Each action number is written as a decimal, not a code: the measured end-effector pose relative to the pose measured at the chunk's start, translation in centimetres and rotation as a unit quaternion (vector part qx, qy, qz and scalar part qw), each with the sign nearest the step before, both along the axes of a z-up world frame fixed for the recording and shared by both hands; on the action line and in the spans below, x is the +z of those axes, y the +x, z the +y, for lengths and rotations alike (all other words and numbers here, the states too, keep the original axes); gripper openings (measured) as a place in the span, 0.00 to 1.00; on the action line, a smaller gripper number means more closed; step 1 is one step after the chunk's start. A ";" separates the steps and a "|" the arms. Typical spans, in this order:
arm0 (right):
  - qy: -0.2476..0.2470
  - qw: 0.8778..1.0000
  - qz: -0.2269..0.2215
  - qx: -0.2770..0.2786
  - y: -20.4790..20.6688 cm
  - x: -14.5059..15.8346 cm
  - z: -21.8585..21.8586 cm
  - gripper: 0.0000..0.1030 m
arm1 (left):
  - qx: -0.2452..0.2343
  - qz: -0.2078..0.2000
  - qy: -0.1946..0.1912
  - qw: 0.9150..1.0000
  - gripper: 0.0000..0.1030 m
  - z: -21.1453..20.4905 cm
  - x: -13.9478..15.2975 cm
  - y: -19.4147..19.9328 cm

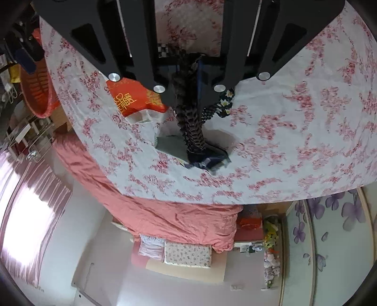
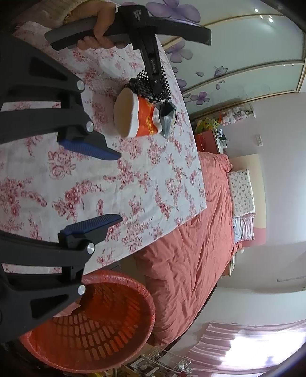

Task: Collect trash
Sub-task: 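Grasp the orange-and-white paper bag with the right tool while the left tool holds the strap, then carry the paper bag and beaded strap over the orange basket and open both tools, then move the left tool back to the bed and grasp the black floral cloth, then grasp the dark blue sock with the right tool while the left tool holds the floral cloth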

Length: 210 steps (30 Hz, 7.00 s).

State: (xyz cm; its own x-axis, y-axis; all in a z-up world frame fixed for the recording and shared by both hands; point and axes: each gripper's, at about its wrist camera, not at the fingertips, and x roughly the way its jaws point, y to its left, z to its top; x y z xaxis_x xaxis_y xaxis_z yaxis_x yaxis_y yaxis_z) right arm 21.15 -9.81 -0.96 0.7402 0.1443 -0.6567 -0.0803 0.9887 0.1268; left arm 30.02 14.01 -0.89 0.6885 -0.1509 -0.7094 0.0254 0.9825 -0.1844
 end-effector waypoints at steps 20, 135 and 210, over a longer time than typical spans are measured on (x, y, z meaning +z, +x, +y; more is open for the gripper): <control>0.012 0.998 0.008 0.067 3.6 0.5 9.8 0.65 | 0.076 -0.054 -0.004 0.996 0.08 10.3 3.7 -4.4; 0.095 0.960 -0.071 -0.254 -6.7 1.2 -27.9 0.91 | -0.290 0.014 -0.069 0.954 0.51 -30.4 0.0 -6.3; -0.081 0.990 0.052 0.106 17.9 -4.0 15.9 0.39 | 0.089 0.011 0.006 0.996 0.19 11.7 -1.9 -1.0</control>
State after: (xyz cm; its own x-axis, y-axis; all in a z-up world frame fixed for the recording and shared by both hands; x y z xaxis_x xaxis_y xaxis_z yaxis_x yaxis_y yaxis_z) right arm 39.07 6.11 -5.01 0.6321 0.1756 -0.7547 -0.2835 0.9589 -0.0144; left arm 28.98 25.68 -2.77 0.6881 -0.0188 -0.7254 -0.1541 0.9731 -0.1715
